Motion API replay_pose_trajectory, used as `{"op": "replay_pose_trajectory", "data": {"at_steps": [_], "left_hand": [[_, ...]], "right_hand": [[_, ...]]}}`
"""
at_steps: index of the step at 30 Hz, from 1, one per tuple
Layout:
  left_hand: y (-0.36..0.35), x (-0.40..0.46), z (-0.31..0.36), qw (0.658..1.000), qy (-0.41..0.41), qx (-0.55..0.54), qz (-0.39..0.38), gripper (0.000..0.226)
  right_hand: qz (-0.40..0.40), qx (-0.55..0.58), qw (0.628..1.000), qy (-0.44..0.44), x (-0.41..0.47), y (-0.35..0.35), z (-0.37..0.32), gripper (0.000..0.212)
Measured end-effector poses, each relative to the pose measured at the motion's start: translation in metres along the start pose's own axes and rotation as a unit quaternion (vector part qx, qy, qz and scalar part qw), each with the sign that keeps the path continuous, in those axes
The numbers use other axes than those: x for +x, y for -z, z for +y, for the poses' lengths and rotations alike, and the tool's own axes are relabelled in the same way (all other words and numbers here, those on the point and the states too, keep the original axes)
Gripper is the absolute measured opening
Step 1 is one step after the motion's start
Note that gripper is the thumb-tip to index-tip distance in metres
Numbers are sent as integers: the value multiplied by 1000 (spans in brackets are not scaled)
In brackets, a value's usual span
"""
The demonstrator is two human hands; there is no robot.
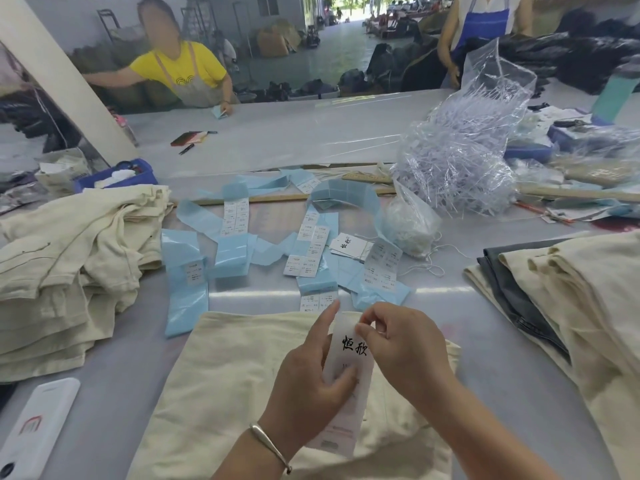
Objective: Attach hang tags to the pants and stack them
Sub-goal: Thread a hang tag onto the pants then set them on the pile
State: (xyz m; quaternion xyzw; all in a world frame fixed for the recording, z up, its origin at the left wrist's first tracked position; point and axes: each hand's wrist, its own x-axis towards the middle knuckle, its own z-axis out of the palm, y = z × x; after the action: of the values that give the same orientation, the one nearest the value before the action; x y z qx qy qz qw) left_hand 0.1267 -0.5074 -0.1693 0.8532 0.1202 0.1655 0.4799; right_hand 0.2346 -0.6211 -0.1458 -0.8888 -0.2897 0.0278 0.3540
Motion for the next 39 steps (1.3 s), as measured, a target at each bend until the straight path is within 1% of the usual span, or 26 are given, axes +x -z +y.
{"op": "replay_pose_trajectory", "data": {"at_steps": [2, 4, 6, 7, 10, 12, 14, 16, 19, 24, 25, 26, 28, 31, 34, 37, 39], "left_hand": [[-4, -1, 0, 999, 6, -26, 20, 53], [-8, 0, 4, 991, 38, -113, 54, 36], [-13, 0, 8, 975, 65, -203, 69, 35], [-15, 0, 11, 970, 70, -222, 67, 35], [-22, -1, 12, 970, 66, -218, 85, 33], [-26, -2, 14, 957, 87, -258, 104, 32], [-28, -1, 15, 941, 120, -296, 108, 36], [-30, 1, 17, 924, 154, -339, 93, 35], [-32, 4, 22, 892, 197, -406, 39, 34], [-35, 8, 26, 844, 243, -477, -43, 27], [-36, 8, 27, 839, 251, -479, -61, 25], [-37, 9, 27, 840, 255, -472, -76, 24], [-39, 11, 30, 857, 247, -444, -86, 23], [-45, 14, 37, 877, 203, -426, -87, 17], [-54, 18, 42, 891, 185, -405, -93, 12], [-65, 20, 49, 895, 179, -383, -141, 8], [-73, 21, 54, 888, 190, -379, -180, 7]], "right_hand": [[-2, 16, 1000, 1, -2, 3, 2, 10], [-7, 39, 999, 0, -5, 6, 4, 11], [-9, 60, 998, -4, -7, 9, 6, 14], [-8, 67, 998, -6, -8, 10, 7, 16], [-8, 79, 997, -12, -12, 15, 9, 19], [-6, 83, 996, -9, -15, 19, 11, 19], [-1, 75, 997, 1, -18, 21, 12, 17], [5, 56, 998, 10, -22, 23, 13, 14], [14, 47, 999, 14, -26, 26, 18, 11], [35, 64, 997, -3, -32, 34, 26, 12], [36, 70, 997, -6, -33, 36, 27, 13], [35, 76, 996, -9, -35, 38, 28, 15], [31, 78, 996, -14, -38, 41, 30, 18], [34, 80, 996, -17, -43, 48, 34, 21], [41, 101, 994, -22, -49, 57, 42, 21], [43, 133, 989, -36, -57, 66, 55, 21], [43, 179, 981, -56, -61, 71, 64, 21]]}}
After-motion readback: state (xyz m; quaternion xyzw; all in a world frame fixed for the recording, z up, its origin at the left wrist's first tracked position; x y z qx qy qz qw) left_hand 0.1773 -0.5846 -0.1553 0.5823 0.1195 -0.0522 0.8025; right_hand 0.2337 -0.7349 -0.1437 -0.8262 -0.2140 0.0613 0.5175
